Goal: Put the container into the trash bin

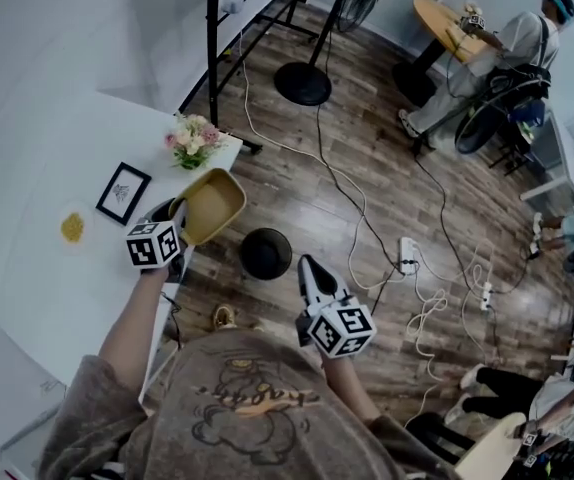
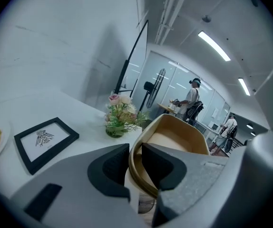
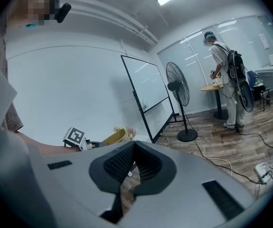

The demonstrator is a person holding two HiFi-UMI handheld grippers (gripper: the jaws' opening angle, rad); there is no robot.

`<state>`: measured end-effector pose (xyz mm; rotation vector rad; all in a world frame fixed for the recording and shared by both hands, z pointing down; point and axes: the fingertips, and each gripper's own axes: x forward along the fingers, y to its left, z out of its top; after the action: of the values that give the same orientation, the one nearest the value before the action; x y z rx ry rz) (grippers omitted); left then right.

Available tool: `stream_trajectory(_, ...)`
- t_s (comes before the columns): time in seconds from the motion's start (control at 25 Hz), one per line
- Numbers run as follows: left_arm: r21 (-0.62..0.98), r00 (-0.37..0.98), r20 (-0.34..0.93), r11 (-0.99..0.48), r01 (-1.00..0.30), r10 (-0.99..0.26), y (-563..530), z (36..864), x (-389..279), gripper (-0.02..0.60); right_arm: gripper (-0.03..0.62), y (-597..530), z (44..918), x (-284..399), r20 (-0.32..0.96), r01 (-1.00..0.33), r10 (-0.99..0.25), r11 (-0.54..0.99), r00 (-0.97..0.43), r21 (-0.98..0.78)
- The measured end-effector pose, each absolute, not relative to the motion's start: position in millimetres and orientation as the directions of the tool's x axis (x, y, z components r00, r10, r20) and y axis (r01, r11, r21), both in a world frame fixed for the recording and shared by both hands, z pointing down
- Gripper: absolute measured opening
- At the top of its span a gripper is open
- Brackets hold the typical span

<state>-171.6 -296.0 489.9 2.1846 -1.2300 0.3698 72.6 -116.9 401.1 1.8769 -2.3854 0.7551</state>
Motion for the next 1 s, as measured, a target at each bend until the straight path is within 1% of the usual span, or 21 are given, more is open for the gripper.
stream_trajectory(0.6, 0.362, 0.670, 0.427, -0.564, -0.742, -0.608, -280, 447, -70, 0.081, 0.001, -86, 410, 111, 0.297, -0.930, -0.942, 0.040, -0.157, -0.364)
stream_trajectory(1.0, 0.368, 0.745, 0.403, -0.651, -0.664, -0.532, -254, 443, -13, 0.083, 0.002, -57, 426, 133, 0.303, -0.928, -0.949, -0.035, -0.085, -0.372)
